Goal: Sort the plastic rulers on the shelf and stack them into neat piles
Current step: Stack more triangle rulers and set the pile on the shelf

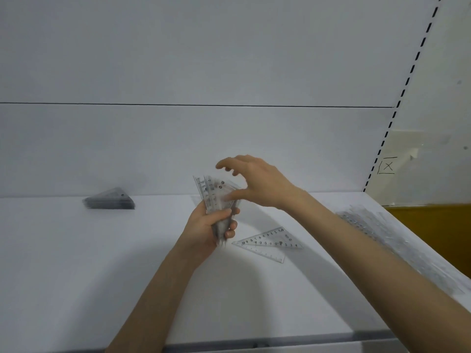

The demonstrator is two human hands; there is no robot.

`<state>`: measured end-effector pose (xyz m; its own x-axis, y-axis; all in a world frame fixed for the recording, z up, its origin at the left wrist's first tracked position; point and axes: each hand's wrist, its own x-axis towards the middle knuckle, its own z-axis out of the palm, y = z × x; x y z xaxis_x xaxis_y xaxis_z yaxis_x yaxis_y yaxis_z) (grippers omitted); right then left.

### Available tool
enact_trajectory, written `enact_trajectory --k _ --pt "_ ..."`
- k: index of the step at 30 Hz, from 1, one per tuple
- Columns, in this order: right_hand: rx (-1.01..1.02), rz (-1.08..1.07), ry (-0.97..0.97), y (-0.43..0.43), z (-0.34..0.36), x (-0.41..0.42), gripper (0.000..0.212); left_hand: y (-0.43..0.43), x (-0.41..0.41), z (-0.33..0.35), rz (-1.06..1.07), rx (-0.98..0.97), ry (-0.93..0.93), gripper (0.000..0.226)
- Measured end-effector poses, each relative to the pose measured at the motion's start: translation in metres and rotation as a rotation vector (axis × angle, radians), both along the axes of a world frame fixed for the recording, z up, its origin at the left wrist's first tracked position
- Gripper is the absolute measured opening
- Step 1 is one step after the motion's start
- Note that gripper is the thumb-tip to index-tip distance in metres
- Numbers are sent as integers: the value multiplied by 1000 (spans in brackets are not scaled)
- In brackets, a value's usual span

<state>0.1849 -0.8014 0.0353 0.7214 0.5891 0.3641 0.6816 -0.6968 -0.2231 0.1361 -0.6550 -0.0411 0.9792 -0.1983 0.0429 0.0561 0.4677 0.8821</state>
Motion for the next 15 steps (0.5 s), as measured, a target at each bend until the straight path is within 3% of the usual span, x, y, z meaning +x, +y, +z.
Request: enact_trajectory --k 2,3,5,7,11,15 --pt "-28 -59 93 -20 -6 3 46 0 1 1 33 -2 0 27" --pt "-135 -104 175 -32 -10 4 46 1 1 1 48 -5 5 24" --pt "-386 -190 399 -54 -22 1 57 2 1 1 63 -1 10 25" --pt "-506 -235 535 -70 -37 -4 68 2 2 0 78 10 13 29" --pt "-340 -207 527 -85 -55 0 55 2 4 -1 101 -1 32 28" --pt "-299 -164 563 -88 -54 1 49 0 4 -2 103 -13 56 24"
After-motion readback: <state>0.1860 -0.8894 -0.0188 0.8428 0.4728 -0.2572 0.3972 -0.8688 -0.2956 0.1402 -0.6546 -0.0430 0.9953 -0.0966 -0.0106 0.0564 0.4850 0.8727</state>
